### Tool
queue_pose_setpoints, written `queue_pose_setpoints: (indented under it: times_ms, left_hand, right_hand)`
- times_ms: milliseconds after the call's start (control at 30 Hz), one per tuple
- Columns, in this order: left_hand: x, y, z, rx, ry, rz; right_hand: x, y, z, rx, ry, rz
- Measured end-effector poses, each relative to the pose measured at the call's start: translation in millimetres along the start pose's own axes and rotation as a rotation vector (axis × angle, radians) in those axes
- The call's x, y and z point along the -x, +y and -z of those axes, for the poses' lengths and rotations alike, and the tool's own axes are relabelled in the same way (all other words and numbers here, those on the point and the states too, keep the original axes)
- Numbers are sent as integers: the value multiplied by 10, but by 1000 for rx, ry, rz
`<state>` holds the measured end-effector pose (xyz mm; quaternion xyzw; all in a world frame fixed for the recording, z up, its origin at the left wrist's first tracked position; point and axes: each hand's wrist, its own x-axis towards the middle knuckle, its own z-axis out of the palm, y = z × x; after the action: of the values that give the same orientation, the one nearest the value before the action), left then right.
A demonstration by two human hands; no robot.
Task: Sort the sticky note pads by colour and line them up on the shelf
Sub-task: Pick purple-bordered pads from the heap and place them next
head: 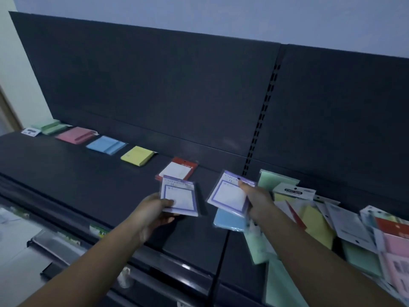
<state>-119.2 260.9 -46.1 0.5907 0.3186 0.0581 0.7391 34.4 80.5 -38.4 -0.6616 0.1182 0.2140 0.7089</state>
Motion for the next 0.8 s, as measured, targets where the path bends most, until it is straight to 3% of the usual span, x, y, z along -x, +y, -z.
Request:
queue_pose_setpoints:
  times_ms: [167,267,500,567,700,800]
  left_hand:
    - [-369,256,-111,35,93,-125]
    - [-587,362,-173,44,161,-201]
    - [-926,228,-513,-73,39,-114]
    - [-1009,162,-589,-215,10,-162]
    - [-1177,3,-648,-865,4,-407]
    - [-1205,-78,-719,-987,-18,-492]
  right_hand:
    - [-388,-11,-287,-33,-96,-88]
    - [-579,-62,-310,23,-92,-42]
    - [-747,109,-416,253,-120,144]
    - [-792,142,-454,319,-99,198]
    - [-816,126,-435,582,-53,337]
    - [-810,103,-374,816,-12,405]
